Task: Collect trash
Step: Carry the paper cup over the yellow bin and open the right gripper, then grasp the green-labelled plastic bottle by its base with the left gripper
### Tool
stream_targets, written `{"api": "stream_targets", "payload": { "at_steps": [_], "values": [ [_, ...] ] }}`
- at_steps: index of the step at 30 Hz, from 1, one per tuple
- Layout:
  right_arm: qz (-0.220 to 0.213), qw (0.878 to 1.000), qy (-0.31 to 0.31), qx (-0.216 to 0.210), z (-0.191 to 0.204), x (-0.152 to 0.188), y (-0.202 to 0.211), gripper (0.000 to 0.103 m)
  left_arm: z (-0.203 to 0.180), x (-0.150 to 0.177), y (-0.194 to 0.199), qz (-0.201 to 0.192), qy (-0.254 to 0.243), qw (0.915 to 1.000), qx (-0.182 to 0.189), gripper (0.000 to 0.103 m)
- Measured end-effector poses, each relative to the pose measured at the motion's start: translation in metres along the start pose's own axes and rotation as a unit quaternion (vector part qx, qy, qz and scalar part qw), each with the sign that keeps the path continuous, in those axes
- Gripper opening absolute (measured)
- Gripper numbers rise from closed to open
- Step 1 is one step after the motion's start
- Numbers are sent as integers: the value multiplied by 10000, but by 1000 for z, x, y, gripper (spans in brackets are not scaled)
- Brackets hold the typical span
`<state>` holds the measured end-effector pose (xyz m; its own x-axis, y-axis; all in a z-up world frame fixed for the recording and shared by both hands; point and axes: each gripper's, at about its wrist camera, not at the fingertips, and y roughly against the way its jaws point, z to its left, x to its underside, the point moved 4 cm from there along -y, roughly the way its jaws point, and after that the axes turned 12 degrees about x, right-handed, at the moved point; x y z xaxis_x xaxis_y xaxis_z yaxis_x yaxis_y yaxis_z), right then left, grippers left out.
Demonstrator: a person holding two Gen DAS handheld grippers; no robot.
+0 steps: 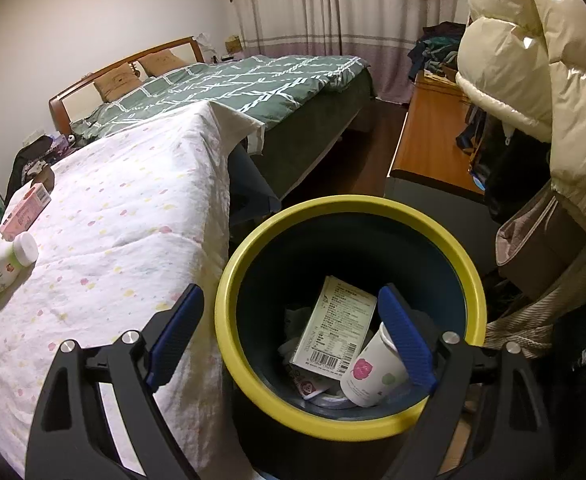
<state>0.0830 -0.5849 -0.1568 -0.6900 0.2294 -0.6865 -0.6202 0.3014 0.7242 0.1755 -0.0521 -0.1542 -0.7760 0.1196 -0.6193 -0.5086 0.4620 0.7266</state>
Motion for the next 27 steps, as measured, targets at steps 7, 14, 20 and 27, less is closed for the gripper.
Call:
{"api": "stream_targets", "payload": {
  "at_steps": [7, 14, 20, 27],
  "values": [
    [18, 10000, -17, -43, 0, 0, -1, 84, -29, -3, -6, -22, -299, 9991, 295, 92],
    [-27, 9999, -50, -128, 0, 0, 3, 85, -91, 7, -22, 313, -729, 9877, 1349, 92],
    [-80, 9997, -125, -179, -5, 0, 8, 85, -88, -1, 5, 33, -861, 9921, 909, 92],
    [-55, 9993, -199, -314, -2, 1, 6, 85, -58, -6, -11, 82, -519, 9980, 353, 91]
  ]
}}
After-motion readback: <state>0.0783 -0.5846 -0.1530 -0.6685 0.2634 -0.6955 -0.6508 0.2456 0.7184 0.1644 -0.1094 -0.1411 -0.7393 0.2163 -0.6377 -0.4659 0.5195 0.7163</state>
